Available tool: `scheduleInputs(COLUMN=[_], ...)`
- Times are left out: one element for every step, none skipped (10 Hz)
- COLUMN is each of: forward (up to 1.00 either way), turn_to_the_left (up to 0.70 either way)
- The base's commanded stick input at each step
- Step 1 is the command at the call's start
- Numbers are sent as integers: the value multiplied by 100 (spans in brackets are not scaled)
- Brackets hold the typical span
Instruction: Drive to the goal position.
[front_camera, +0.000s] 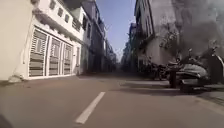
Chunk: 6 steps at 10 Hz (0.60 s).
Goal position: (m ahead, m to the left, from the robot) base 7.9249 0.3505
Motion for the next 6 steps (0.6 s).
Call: scheduleInputs(forward=[70,70,70,70,70,70], turn_to_the_left=[-3,-28,-35,-35,-35,-35])
